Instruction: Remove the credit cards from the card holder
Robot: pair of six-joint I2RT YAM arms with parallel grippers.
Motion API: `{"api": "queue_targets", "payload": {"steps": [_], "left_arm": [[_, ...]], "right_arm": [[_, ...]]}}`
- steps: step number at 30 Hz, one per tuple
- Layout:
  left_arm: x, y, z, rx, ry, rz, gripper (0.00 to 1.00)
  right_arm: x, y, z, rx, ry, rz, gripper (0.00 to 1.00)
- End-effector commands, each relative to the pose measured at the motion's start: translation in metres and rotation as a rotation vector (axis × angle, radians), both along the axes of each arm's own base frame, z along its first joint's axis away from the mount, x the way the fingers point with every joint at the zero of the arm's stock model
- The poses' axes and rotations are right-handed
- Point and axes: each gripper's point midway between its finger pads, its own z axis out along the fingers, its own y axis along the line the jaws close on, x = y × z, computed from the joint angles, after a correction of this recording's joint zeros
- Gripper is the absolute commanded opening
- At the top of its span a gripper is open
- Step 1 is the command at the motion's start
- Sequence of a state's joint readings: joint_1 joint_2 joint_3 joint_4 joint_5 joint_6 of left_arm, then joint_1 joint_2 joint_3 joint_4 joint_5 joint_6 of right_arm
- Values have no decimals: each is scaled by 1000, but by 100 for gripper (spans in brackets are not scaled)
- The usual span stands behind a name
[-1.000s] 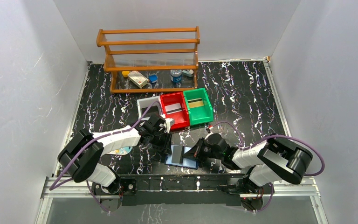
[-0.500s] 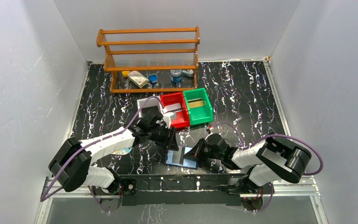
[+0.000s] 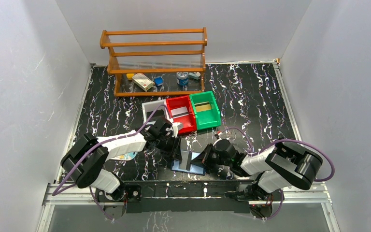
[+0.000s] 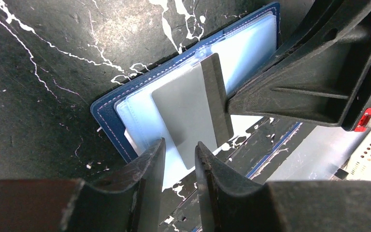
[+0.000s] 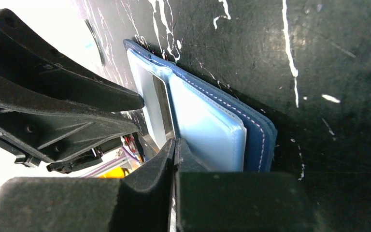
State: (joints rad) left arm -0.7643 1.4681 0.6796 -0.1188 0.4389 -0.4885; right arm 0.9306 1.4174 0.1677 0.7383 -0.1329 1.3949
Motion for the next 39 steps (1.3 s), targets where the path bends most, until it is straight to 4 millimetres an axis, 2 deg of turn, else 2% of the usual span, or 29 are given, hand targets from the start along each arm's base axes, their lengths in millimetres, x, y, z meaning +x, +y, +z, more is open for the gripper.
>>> {"api": "queue_targets", "payload": {"steps": [1, 5, 9, 17, 28, 34, 39], "left_arm": [[-6, 12, -13, 64, 15, 5, 27], [-8, 16, -18, 82, 20, 8, 27], [-11, 20, -21, 96, 22, 4, 26], [-12, 21, -22, 102, 25, -4, 24], [-13, 23, -23, 108, 26, -5, 22], [-11, 23, -22, 111, 20, -2, 21], [-11, 23, -21, 113, 18, -4, 20]], "right_arm": [[6, 2, 7, 36, -19, -27, 11], [7, 2, 7, 42, -18, -36, 21], [8, 3, 10, 59, -24, -39, 25], [8, 11, 8, 79, -25, -17, 26], [5, 19, 11, 149, -23, 13, 18], [4, 14, 7, 145, -14, -5, 10], [3, 5, 1, 119, 3, -35, 9]]}}
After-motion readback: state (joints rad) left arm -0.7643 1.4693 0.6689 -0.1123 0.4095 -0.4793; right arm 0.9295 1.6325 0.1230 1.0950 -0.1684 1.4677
